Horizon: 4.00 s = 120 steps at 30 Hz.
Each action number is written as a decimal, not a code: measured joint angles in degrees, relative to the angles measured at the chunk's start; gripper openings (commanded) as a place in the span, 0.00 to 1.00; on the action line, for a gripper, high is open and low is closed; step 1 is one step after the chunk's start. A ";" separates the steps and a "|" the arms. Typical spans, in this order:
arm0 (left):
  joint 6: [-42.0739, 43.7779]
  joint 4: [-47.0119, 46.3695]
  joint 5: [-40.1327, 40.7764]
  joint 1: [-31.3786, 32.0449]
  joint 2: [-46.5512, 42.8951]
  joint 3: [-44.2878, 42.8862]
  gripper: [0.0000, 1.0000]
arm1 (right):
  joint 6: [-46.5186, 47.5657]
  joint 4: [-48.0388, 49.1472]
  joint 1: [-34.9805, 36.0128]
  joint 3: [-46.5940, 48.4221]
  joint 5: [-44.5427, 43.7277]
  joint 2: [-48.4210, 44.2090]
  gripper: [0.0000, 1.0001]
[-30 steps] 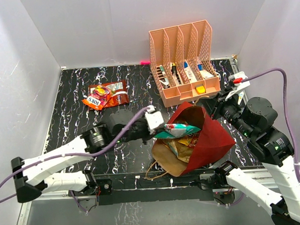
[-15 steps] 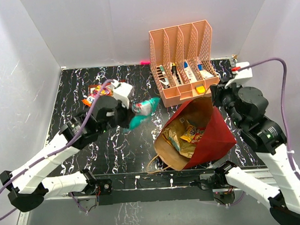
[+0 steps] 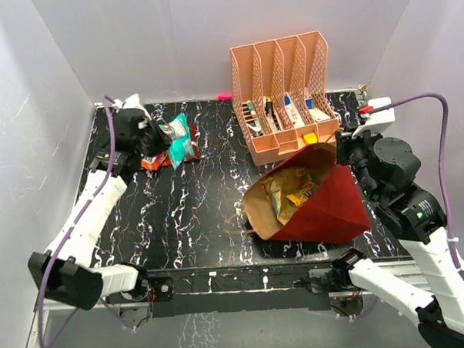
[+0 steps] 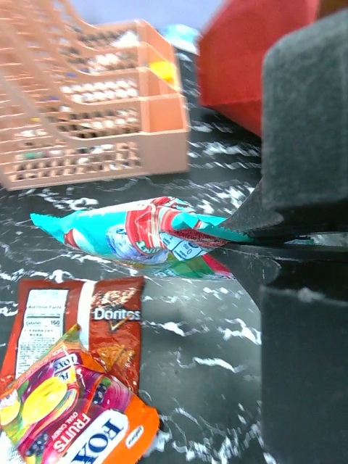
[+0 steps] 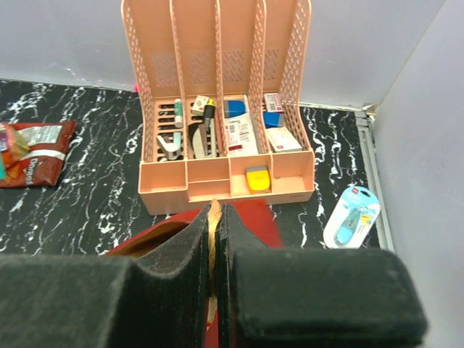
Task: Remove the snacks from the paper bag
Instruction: Place the snack at the center of the board, then take out the snack from the paper bag.
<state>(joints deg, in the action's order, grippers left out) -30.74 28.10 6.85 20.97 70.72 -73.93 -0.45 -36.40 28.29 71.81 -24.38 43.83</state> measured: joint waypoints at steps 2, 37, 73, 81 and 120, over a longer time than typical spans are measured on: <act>-5.55 -7.04 -6.03 -6.93 2.34 3.56 0.00 | -0.61 -0.09 0.00 -0.44 1.14 -0.81 0.07; -58.60 -86.77 0.09 -15.41 40.92 37.86 0.00 | -5.11 -2.95 0.00 -0.04 8.48 -0.72 0.07; -59.34 -69.37 -4.61 -17.00 34.67 30.08 0.93 | -5.51 -3.26 0.00 0.07 9.62 -0.74 0.07; -53.92 -51.32 -9.94 -19.02 20.44 30.18 0.98 | -5.51 -3.28 0.00 0.07 10.45 -1.05 0.07; -27.52 -39.23 21.35 57.96 11.96 25.49 0.57 | -8.61 -3.23 -0.02 0.07 17.27 -0.35 0.07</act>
<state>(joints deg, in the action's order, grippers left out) -58.26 -11.14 28.21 78.94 82.67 -48.45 -9.06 -39.64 28.27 71.88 -7.11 43.48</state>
